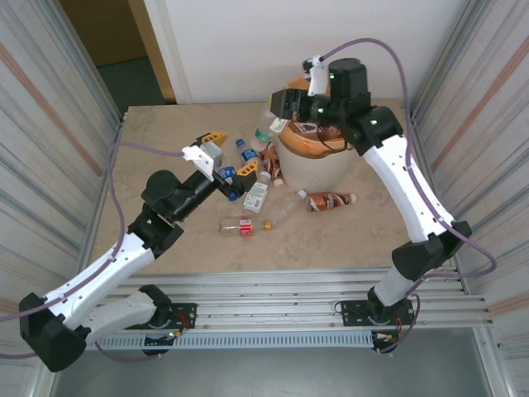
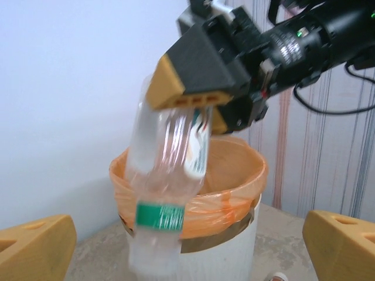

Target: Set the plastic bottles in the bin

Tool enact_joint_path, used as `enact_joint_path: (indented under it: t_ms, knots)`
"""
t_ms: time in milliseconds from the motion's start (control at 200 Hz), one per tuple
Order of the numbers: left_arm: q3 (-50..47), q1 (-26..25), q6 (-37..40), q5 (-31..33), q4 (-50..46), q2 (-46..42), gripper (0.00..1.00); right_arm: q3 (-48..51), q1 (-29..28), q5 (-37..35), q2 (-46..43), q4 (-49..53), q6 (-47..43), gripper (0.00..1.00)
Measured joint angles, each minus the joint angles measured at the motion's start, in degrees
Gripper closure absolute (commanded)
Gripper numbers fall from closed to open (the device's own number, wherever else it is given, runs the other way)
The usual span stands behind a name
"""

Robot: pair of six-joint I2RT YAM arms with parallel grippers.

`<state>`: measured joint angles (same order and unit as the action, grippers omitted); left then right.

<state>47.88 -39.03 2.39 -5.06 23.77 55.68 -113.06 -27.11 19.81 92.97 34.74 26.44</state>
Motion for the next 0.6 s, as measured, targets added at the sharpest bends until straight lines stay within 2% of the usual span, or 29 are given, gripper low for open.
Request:
enact_joint_path:
  t_ms: [195, 371, 601]
  knots:
    - [-0.57, 0.0, -0.26, 5.86, -1.11, -0.96, 0.01, -0.57, 4.94, -3.89, -4.42, 0.52, -1.77, 0.65]
    - [-0.44, 0.17, -2.19, 13.03, -4.46, -0.79, 0.01, -0.79, 6.82, -9.18, -5.92, 1.97, -4.57, 0.64]
    - [2.4, 5.77, -9.75, 17.31, -12.83, 1.84, 0.01, -3.93, 7.3, -16.46, -3.96, 6.78, -9.51, 0.63]
